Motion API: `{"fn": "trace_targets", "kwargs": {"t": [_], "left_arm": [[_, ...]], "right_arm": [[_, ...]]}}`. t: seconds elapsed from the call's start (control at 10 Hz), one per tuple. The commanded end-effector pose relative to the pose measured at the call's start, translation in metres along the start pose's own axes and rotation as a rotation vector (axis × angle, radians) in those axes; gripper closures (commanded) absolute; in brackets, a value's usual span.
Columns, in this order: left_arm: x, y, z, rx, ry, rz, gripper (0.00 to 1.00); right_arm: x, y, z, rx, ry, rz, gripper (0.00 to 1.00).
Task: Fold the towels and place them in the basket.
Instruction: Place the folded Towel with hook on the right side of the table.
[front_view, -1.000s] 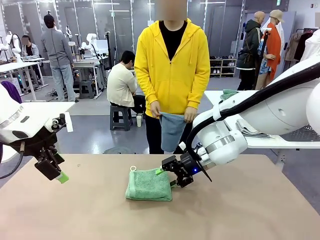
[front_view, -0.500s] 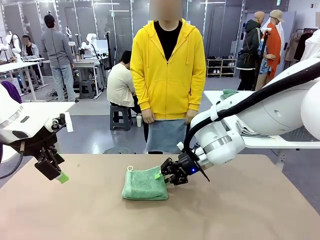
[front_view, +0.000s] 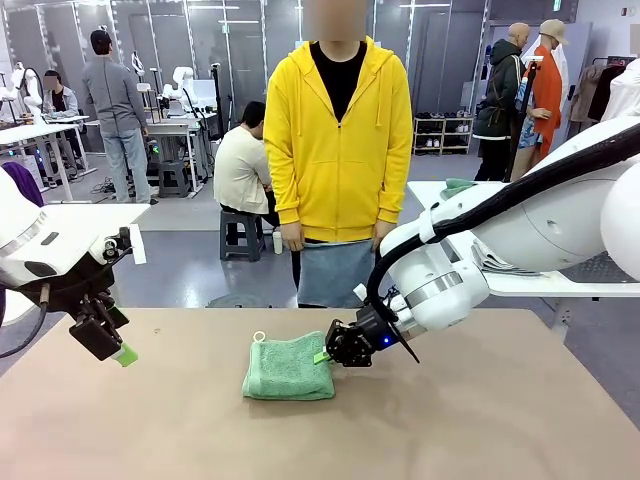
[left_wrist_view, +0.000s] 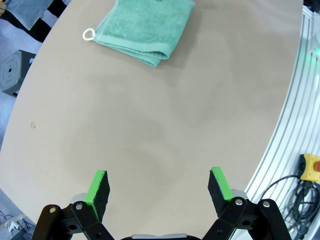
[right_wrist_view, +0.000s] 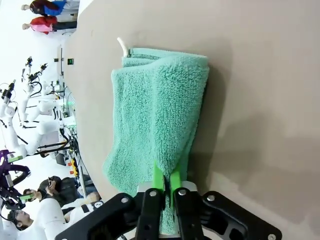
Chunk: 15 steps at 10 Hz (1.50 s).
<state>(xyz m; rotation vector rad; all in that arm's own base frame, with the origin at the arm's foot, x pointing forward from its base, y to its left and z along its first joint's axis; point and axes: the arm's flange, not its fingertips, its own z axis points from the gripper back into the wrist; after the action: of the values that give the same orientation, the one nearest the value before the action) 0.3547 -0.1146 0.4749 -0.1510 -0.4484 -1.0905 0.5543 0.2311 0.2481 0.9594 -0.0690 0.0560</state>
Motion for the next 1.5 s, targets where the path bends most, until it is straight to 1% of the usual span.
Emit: {"fn": "trace_targets", "kwargs": {"t": [0.0, 0.1, 0.6, 0.7, 0.8, 0.9, 1.0, 1.2, 1.4], "left_arm": [[0.001, -0.001, -0.001, 0.012, 0.009, 0.016, 0.00], [0.001, -0.001, -0.001, 0.012, 0.009, 0.016, 0.00], [0.001, -0.001, -0.001, 0.012, 0.009, 0.016, 0.00], [0.001, -0.001, -0.001, 0.012, 0.009, 0.016, 0.00], [0.001, -0.001, -0.001, 0.012, 0.009, 0.016, 0.00], [0.001, -0.001, -0.001, 0.012, 0.009, 0.016, 0.00], [0.001, -0.001, -0.001, 0.012, 0.009, 0.016, 0.00], [0.001, -0.001, -0.001, 0.012, 0.009, 0.016, 0.00], [0.001, -0.001, -0.001, 0.012, 0.009, 0.016, 0.00]], "right_arm": [[-0.002, 0.003, -0.002, -0.006, -0.017, -0.024, 1.00], [0.000, 0.000, 0.000, 0.000, 0.000, 0.000, 1.00], [0.000, 0.000, 0.000, 0.000, 0.000, 0.000, 1.00], [0.000, 0.000, 0.000, 0.000, 0.000, -0.002, 0.94], [-0.004, 0.005, 0.016, 0.013, 0.006, 0.022, 0.95], [-0.007, 0.000, 0.031, -0.020, 0.014, 0.039, 0.95], [-0.008, -0.009, 0.050, -0.040, -0.001, 0.047, 0.95], [-0.008, -0.024, 0.093, -0.051, -0.051, 0.043, 0.95], [-0.011, -0.044, 0.153, -0.115, -0.119, 0.029, 0.95]]}}
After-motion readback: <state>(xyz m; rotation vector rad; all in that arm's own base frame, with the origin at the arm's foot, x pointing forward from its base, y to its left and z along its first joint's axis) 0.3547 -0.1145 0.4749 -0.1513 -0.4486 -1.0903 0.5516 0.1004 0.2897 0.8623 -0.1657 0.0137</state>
